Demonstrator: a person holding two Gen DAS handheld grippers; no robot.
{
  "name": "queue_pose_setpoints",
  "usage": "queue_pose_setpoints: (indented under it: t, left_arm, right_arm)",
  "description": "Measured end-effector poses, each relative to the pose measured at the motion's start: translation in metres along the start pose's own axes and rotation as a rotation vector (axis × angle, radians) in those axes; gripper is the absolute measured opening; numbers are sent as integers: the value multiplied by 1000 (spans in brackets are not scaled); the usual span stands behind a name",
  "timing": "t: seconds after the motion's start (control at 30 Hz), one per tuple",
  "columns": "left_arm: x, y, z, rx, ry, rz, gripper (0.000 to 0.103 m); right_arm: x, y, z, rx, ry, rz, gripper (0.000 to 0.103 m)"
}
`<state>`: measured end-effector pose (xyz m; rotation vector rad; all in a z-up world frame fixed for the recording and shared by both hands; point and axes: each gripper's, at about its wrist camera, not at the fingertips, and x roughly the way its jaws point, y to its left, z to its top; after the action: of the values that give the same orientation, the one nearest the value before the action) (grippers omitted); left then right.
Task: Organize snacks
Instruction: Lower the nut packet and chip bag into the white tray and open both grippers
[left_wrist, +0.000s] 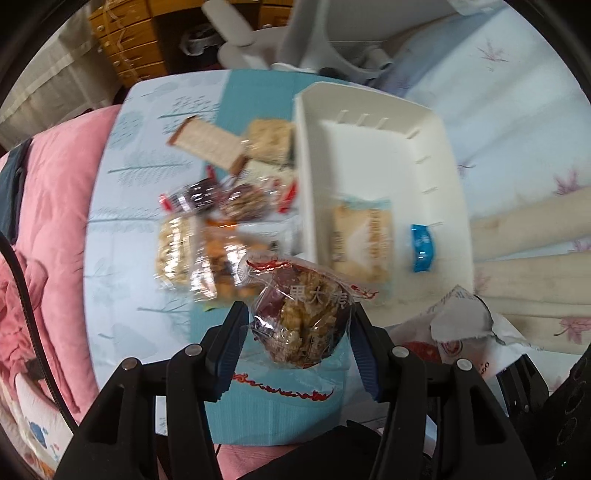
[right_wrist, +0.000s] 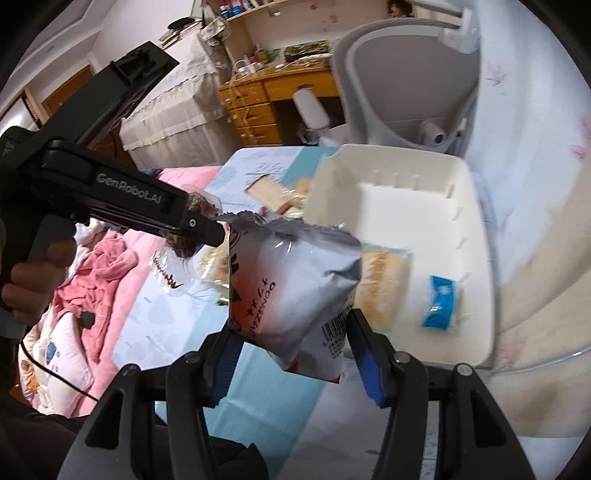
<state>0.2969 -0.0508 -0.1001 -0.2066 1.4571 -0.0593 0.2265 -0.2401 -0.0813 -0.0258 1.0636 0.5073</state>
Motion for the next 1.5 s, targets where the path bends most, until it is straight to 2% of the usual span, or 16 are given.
queue_pose_setpoints:
  t: [0.43, 0.57, 0.7, 0.93, 1.17, 1.27, 1.5]
  left_arm:
    - [-2, -71, 16, 63, -74, -117, 55]
    - [-6, -79, 14, 85, -103, -153, 67]
    - [-14, -80, 8, 87, -133, -163, 68]
    - [-16, -66, -9, 69, -143, -94, 68]
    - [-9, -36, -39, 40, -127, -99, 68]
    - [-4, -23, -53, 33, -89, -89, 69]
    - [-4, 20, -80, 8, -76, -100, 68]
  right_arm:
    - [-22, -57, 0, 102, -42, -108, 57]
    - [-28, -72, -3, 198, -66, -82, 59]
    - [-30, -82, -6, 249, -56, -57, 60]
    - [-25, -77, -12, 287, -38, -5, 64]
    - [-16, -59, -22, 311, 12, 58, 64]
    - [-11, -48, -26, 335, 34, 88, 64]
    - [4, -19, -40, 401, 86, 102, 65]
